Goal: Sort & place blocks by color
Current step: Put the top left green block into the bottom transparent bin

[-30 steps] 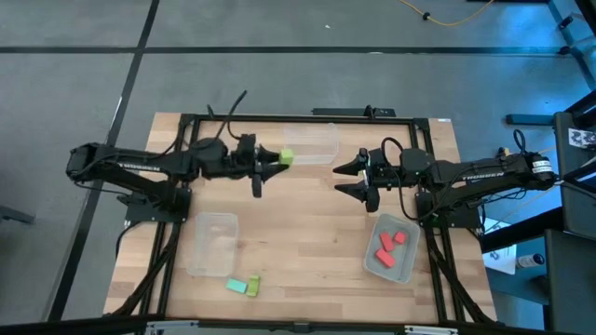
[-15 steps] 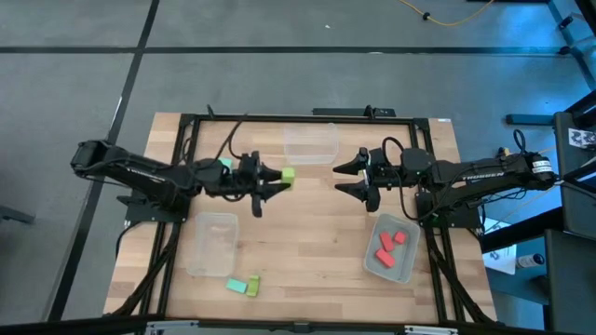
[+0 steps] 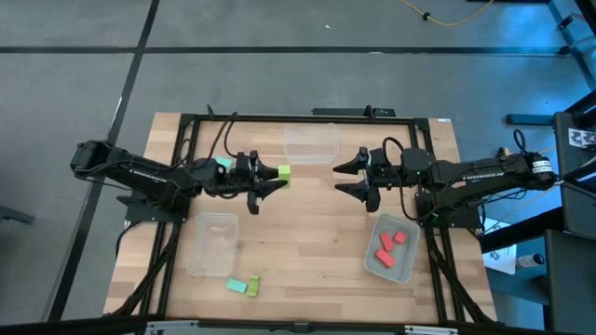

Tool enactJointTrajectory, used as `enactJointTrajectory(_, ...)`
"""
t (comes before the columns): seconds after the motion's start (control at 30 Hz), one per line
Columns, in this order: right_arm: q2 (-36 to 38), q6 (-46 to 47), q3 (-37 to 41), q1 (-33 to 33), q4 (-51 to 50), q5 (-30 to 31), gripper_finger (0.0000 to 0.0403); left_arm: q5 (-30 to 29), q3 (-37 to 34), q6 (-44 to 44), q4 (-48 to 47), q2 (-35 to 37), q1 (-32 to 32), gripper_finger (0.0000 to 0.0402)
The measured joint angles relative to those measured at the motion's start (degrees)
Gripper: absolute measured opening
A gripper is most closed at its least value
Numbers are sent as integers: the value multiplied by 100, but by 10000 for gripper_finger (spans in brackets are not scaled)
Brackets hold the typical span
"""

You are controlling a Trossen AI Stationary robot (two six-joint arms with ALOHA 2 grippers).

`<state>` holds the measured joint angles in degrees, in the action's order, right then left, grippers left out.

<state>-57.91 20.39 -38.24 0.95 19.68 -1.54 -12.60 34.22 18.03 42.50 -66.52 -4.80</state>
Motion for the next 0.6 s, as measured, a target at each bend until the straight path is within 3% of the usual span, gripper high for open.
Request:
enactJointTrajectory(0.43, 0, 8, 0, 0, -2, 103, 287, 30, 0, -56, -2, 0, 0, 121)
enactJointTrajectory(0.6, 0, 10, 0, 0, -2, 101, 287, 288, 2, -107, -91, 17, 24, 121)
